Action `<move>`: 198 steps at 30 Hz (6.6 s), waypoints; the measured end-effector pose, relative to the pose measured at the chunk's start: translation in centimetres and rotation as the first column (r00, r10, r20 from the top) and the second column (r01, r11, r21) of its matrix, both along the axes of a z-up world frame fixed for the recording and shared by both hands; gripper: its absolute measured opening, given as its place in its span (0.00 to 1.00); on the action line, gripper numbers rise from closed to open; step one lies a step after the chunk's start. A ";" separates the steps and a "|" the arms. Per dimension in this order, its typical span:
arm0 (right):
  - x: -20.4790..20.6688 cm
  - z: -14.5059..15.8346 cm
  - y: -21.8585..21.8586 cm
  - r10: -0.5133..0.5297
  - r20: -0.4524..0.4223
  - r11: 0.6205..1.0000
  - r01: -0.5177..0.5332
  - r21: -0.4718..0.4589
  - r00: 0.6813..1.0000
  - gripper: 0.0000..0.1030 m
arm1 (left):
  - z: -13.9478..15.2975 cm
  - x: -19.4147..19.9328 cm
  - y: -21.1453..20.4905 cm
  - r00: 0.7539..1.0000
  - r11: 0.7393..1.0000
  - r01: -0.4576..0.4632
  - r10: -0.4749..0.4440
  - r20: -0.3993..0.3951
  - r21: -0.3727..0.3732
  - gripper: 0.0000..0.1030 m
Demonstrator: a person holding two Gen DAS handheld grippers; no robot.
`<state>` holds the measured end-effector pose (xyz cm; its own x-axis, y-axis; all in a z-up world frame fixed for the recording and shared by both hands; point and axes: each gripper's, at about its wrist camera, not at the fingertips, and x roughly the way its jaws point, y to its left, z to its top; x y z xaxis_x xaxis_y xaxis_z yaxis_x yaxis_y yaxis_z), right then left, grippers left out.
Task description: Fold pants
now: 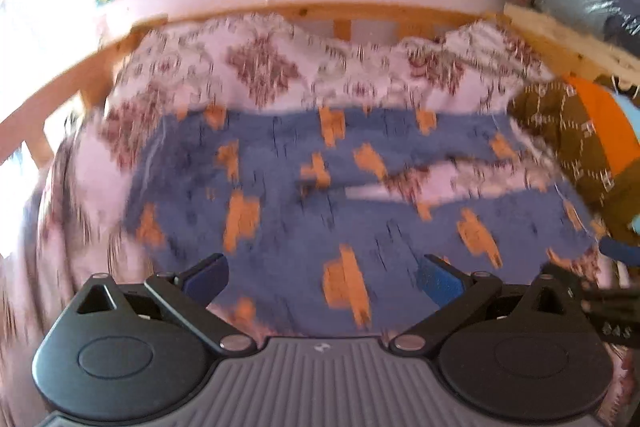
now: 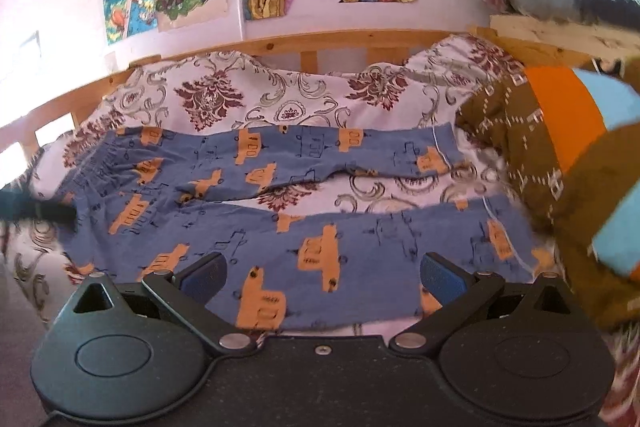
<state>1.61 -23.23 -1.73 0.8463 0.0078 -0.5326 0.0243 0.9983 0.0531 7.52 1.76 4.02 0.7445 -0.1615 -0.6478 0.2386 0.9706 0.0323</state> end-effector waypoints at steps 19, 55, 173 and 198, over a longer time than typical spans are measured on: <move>23.9 -0.4 2.6 0.363 -0.125 0.922 -0.376 -0.092 0.923 1.00 | 0.0 23.9 9.7 0.989 0.972 0.081 -0.107 0.106 0.222 1.00; 40.6 -3.2 6.9 0.524 -0.259 0.743 -0.584 -0.327 0.812 0.00 | -4.8 35.7 5.8 0.885 0.756 0.464 -0.370 -0.283 0.462 0.01; 30.0 -1.4 -3.2 0.266 -0.627 0.955 -0.287 0.070 0.732 0.99 | -13.5 11.5 -10.4 0.849 0.845 0.212 -0.408 -0.335 -0.490 1.00; 31.9 -4.2 -0.8 0.163 -0.600 0.960 -0.265 -0.085 0.783 0.01 | -13.1 10.8 -11.2 0.843 0.868 0.306 -0.438 -0.313 -0.390 0.04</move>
<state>33.50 -24.04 -5.91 0.3607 0.0254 -0.9323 -0.2159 0.9747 -0.0570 18.32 -9.47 -9.11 0.2912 -0.6174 -0.7308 0.5128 0.7456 -0.4256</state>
